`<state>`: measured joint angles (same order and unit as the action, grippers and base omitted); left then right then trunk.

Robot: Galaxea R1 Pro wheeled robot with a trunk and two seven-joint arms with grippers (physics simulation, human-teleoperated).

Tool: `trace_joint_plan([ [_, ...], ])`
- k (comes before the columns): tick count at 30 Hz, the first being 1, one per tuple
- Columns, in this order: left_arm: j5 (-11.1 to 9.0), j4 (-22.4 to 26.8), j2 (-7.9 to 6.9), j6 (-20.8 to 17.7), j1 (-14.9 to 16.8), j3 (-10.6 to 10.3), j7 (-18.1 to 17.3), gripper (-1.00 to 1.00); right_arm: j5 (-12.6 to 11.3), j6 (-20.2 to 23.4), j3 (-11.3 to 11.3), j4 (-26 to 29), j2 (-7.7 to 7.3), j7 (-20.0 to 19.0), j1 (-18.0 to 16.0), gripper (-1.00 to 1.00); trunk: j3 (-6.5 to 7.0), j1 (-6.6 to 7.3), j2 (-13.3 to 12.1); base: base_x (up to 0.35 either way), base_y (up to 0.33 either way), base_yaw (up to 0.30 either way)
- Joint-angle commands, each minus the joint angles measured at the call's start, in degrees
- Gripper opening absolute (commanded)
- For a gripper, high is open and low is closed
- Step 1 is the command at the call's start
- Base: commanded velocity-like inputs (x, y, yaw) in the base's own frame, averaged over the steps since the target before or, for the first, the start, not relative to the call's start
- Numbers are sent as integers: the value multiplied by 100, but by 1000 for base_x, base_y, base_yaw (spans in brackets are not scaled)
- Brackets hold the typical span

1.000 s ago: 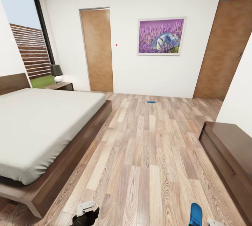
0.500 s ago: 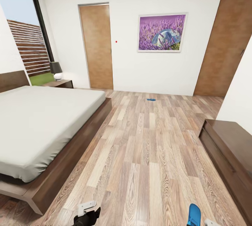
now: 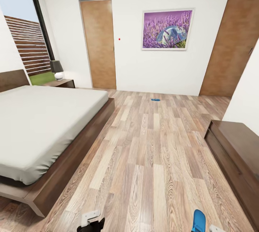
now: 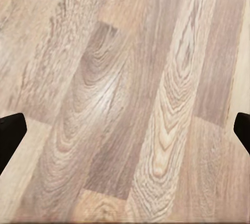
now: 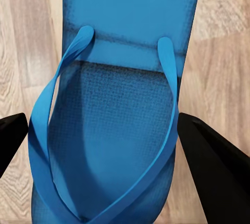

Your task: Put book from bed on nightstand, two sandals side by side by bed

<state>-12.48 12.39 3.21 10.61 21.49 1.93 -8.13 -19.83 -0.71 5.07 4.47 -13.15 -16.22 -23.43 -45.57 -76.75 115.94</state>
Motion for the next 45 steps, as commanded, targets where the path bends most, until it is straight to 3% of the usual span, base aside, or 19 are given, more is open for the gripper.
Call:
trace_joint_plan([
  [1, -45, -13, 2, 10, 4, 19, -40, 100, 4, -8, 48, -7, 1, -31, -4, -100, -14, 1, 2, 0, 0, 0],
  [30, -35, -34, 4, 13, 4, 26, -40, 100, 6, -8, 47, -2, -4, -39, -4, -100, -275, 1, 2, 0, 0, -43],
  [45, -34, -37, 4, 20, 4, 18, -40, 100, 6, -8, 47, 1, -4, -39, -4, -100, -332, 1, 2, 0, 0, -30],
])
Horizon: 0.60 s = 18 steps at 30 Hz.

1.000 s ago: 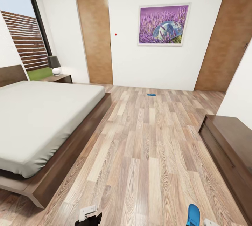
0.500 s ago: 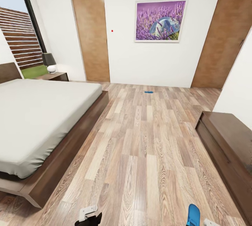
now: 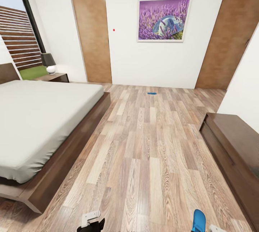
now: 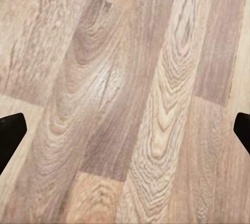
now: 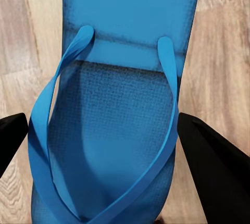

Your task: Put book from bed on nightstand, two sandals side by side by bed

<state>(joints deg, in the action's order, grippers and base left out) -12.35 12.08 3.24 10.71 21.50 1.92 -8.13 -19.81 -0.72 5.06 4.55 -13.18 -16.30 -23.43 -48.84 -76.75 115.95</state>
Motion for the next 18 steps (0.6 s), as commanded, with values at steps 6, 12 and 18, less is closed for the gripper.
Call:
trace_joint_plan([
  [6, -47, -8, 1, 10, 4, 19, -39, 100, 3, -8, 47, -8, 0, -31, -4, -100, -59, 1, 2, 0, 0, 0],
  [12, -48, -10, 1, 10, 4, 19, -39, 100, 3, -8, 47, -10, 0, -31, -4, -100, -111, 1, 2, 0, 0, 0],
  [18, -47, -5, 1, 10, 4, 19, -39, 100, 2, -8, 47, -13, 0, -31, -4, -100, -124, 1, 2, 0, 0, 0],
])
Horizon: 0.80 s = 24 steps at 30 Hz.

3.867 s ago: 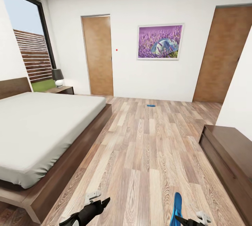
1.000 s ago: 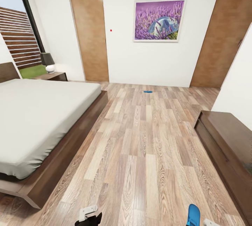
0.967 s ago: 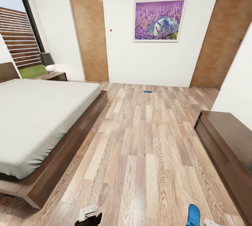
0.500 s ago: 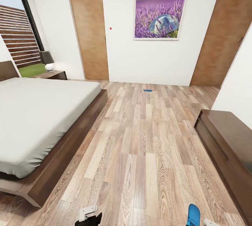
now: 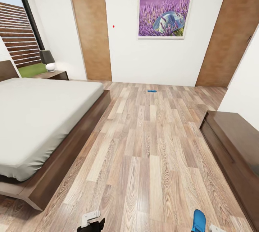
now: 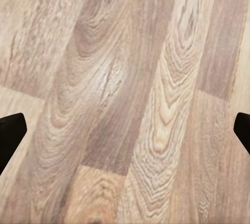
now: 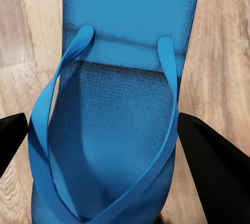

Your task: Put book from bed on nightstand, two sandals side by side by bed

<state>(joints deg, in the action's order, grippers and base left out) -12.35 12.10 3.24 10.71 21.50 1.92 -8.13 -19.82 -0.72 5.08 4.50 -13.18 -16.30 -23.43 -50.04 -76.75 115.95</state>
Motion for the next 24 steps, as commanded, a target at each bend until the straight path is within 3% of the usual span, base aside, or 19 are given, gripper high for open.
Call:
trace_joint_plan([
  [1, -47, -7, 1, 10, 4, 19, -39, 100, 4, -8, 46, -8, 0, -31, -4, -100, -5, 1, 2, 0, 0, 0],
  [7, -47, -7, 1, 10, 4, 19, -39, 100, 4, -8, 46, -5, 0, -31, -4, -100, -4, 1, 2, 0, 0, -97],
  [24, -45, -7, 1, 10, 4, 19, -39, 100, 4, -8, 46, -2, 0, -31, -4, -100, 35, 1, 2, 0, 0, -286],
])
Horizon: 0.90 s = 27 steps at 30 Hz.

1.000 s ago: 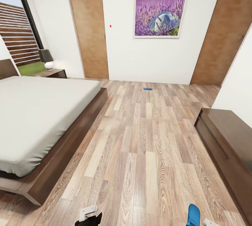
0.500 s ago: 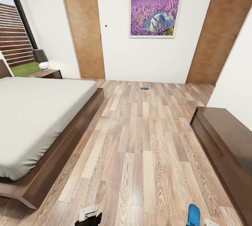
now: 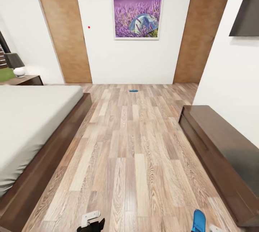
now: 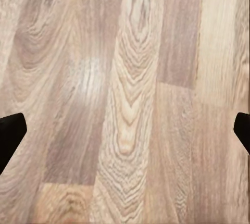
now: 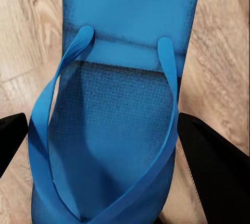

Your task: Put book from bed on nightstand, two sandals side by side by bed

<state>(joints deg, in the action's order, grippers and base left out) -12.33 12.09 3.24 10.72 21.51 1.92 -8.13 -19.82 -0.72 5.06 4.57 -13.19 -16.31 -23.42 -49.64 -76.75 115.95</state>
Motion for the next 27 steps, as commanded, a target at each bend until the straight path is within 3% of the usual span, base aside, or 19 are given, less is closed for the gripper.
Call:
trace_joint_plan([
  [1, -48, -7, 1, 9, 3, 19, -39, 100, 5, -8, 48, -10, 0, -30, -5, -100, -2, 1, 2, 0, 0, -285],
  [7, -50, -9, 1, 9, 3, 19, -39, 100, 5, -8, 48, -9, 0, -30, -5, -100, 9, 1, 2, 0, 0, -212],
  [20, -50, -6, 1, 5, 3, 19, -39, 100, 5, -8, 48, -16, 5, -30, -5, -100, 10, 1, 2, 3, 0, -14],
  [27, -50, -9, 1, 1, 3, 11, -39, 100, 3, -8, 48, -17, 2, -30, -5, -100, 10, 1, 2, 248, 0, 0],
])
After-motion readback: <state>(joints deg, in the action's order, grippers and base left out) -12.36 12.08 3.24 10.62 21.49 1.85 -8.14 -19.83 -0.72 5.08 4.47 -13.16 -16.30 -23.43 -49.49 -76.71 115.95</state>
